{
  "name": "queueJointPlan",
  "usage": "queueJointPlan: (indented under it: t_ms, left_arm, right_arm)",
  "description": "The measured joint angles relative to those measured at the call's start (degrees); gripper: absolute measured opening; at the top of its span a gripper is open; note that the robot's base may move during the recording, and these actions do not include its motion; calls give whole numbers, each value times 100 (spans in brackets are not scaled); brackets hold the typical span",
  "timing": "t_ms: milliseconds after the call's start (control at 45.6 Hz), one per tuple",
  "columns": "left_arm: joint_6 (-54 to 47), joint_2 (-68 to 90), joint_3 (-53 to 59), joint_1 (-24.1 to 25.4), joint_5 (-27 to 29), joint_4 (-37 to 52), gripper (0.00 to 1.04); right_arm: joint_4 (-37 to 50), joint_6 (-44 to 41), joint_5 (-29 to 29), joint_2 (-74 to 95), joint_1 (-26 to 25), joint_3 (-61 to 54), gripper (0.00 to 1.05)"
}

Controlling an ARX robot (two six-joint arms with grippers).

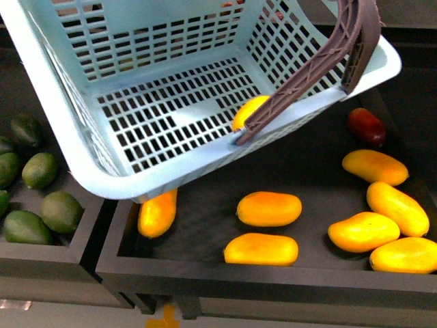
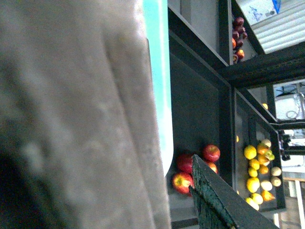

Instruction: Pick lemon and mango into basket

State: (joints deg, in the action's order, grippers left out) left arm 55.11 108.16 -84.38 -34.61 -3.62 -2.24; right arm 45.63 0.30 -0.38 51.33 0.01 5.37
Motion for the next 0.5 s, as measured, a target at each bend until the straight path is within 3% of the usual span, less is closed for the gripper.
queueJointPlan:
  t_ms: [132,219,285,504]
  left_arm:
    - [-42,0,0,-11,-39,0,29]
    - [2,0,0,-44,-94,0,29]
    - [-2,0,0,-66,-111,0,29]
    - [11,0,0,-116,-201,0,29]
  right_arm:
    - [-17,17,48,-4,0,4,96]
    - [-2822,1038,1272,50,33,1010,96]
    - [-3950,1512,1327,407,-197,1537,96]
    - [-3711,2374,1058,2273,-817,2743,96]
